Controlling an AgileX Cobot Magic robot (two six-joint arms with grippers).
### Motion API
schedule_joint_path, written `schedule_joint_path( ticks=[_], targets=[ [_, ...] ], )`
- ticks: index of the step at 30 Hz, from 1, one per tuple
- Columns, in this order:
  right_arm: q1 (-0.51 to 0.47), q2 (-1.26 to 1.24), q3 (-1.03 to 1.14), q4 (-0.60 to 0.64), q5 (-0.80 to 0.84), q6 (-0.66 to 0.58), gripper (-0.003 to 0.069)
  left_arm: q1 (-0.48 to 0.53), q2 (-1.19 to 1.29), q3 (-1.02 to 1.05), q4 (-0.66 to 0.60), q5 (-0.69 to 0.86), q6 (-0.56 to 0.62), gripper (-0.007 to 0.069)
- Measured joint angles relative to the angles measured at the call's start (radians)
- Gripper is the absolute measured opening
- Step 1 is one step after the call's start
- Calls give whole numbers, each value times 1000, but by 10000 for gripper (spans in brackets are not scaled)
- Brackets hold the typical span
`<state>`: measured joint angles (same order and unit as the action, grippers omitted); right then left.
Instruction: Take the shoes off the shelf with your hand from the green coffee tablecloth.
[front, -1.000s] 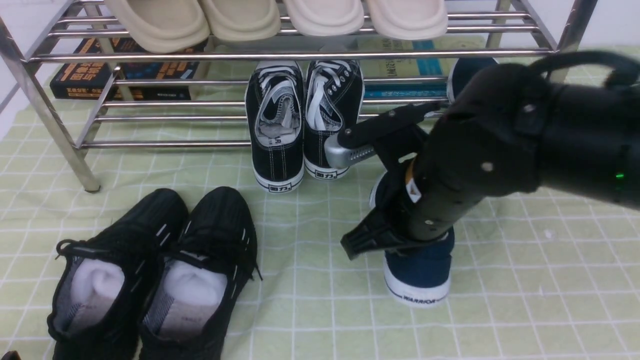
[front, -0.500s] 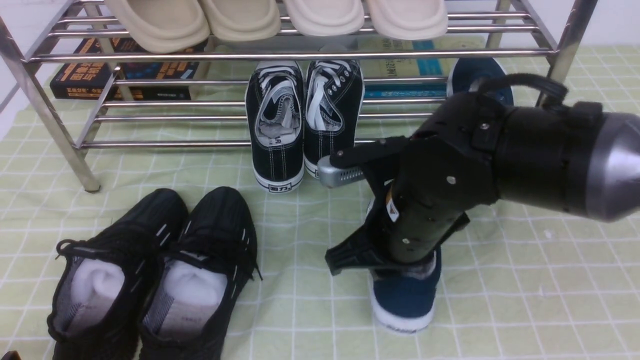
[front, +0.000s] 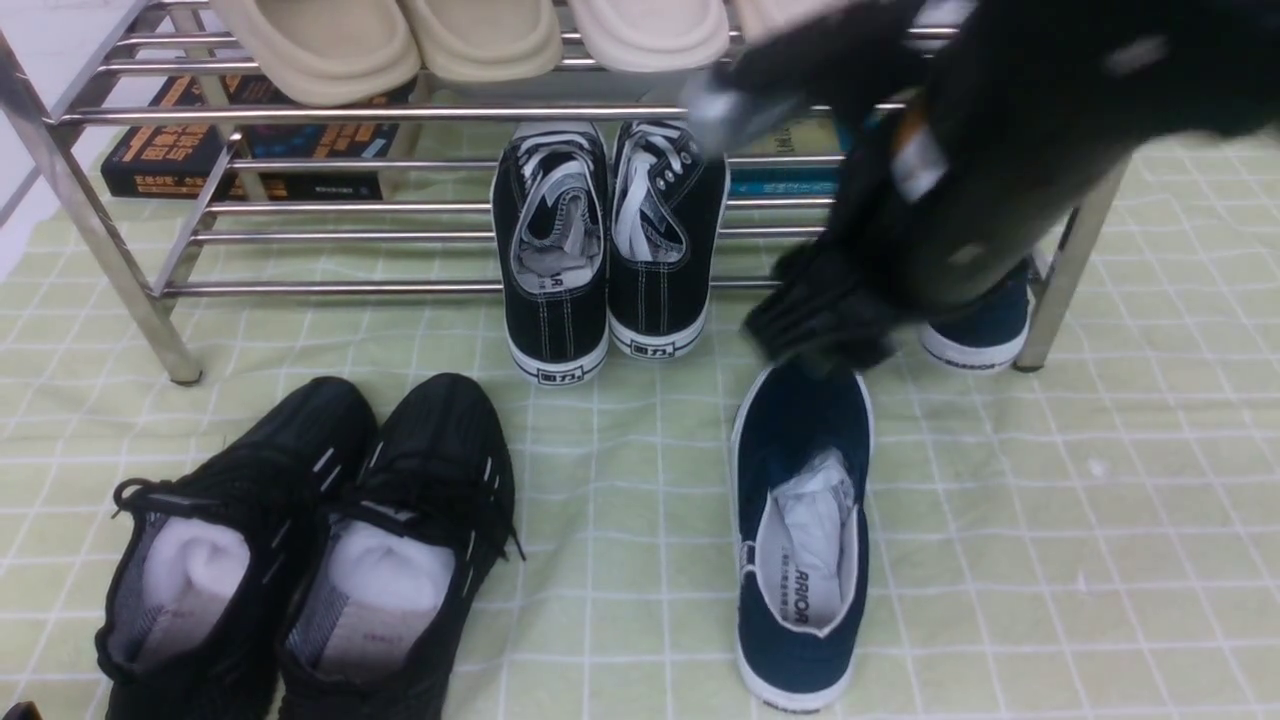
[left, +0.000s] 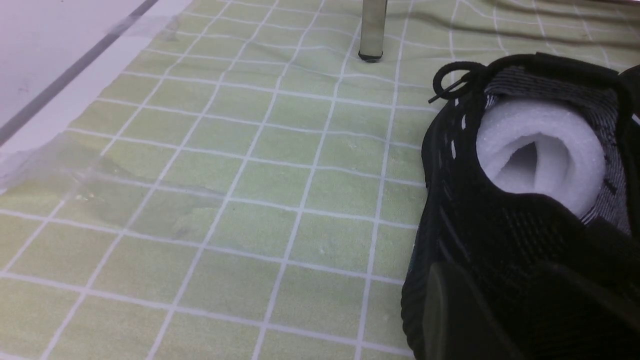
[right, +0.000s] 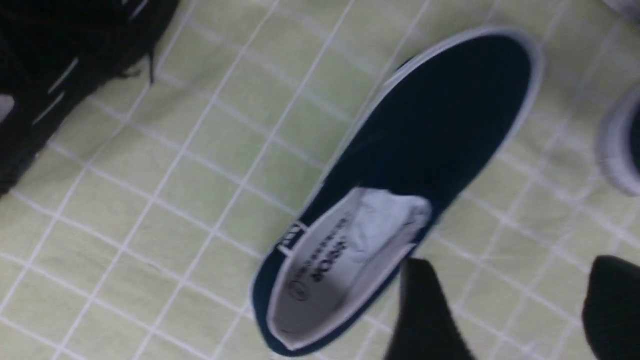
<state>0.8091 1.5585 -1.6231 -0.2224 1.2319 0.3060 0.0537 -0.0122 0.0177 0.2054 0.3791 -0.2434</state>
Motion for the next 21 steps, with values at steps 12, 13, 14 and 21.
schedule_joint_path(
  ticks=[12,13,14,21],
  targets=[
    [0,-313,409,-16,6,146,-15,0,0,0,0,0,0,239],
    [0,-329,466,-14,-19,177,-15,0,0,0,0,0,0,239],
    [0,-335,511,-14,-46,194,-15,0,0,0,0,0,0,239],
    [-61,-283,529,-15,-195,209,-10,0,0,0,0,0,0,239]
  ],
)
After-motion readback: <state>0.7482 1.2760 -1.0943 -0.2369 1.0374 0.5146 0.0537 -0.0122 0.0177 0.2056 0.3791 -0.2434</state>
